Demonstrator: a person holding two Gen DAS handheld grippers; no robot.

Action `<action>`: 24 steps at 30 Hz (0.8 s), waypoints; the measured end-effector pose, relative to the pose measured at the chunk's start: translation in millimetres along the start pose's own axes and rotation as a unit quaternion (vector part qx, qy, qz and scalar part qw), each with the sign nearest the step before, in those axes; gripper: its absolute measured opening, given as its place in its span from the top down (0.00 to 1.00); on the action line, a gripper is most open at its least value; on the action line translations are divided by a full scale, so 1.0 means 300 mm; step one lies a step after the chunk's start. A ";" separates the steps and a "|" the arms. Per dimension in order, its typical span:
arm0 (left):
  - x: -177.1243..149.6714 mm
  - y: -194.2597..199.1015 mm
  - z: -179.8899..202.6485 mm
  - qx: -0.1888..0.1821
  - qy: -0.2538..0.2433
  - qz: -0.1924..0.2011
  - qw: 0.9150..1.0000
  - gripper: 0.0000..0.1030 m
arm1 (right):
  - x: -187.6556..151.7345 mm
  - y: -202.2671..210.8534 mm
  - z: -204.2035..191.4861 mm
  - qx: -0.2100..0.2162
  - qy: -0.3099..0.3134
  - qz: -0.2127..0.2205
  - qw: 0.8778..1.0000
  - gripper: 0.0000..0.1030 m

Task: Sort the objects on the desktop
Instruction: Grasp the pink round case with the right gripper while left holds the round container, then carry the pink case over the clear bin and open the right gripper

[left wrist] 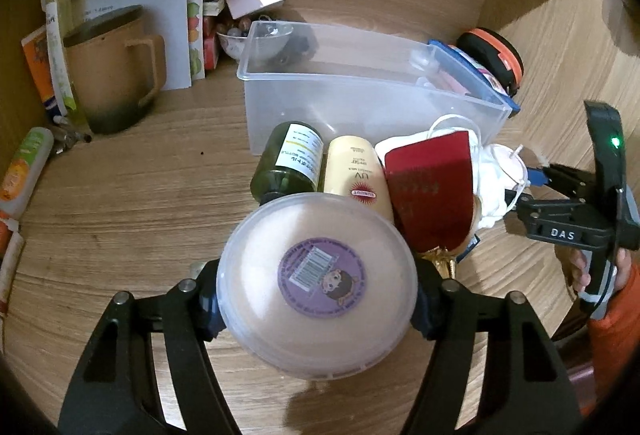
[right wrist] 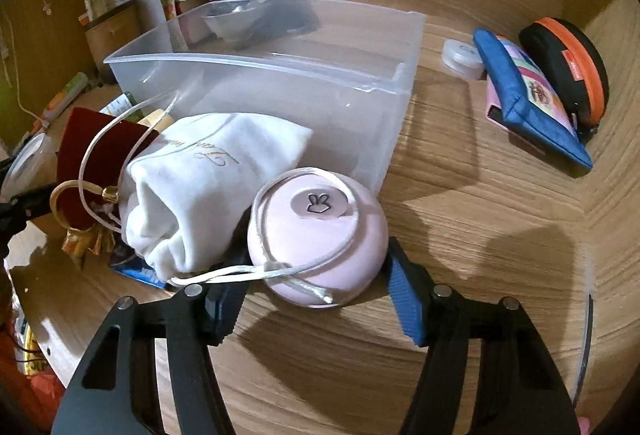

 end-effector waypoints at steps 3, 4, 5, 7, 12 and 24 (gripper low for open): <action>0.007 0.001 -0.016 -0.009 0.011 -0.004 1.000 0.33 | -0.020 0.043 0.024 -0.010 -0.020 0.011 1.000 0.42; 0.010 0.002 -0.019 -0.008 0.013 -0.004 1.000 0.33 | -0.027 0.057 0.033 -0.014 -0.026 0.014 0.999 0.42; 0.013 0.005 -0.021 -0.006 0.013 -0.003 1.000 0.34 | -0.035 0.075 0.046 -0.018 -0.032 0.018 0.999 0.42; 0.018 0.014 -0.023 -0.006 0.015 0.000 1.000 0.34 | -0.052 0.104 0.062 -0.029 -0.039 0.021 0.999 0.42; 0.051 0.040 -0.027 -0.014 0.017 0.011 1.000 0.34 | -0.072 0.129 0.081 -0.066 -0.021 0.015 0.998 0.42; 0.132 0.074 -0.031 -0.040 0.021 0.019 0.999 0.34 | -0.005 0.215 0.062 -0.083 0.012 0.062 0.995 0.42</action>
Point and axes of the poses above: each gripper's, at about its wrist camera, not at the fingertips, and y roughly against the way its jaws point, z to its right, x to its top, the point moved 2 cm from there along -y, roughly the way its jaws point, and after that the axes turned 2 degrees about y, right-handed, at the moved point
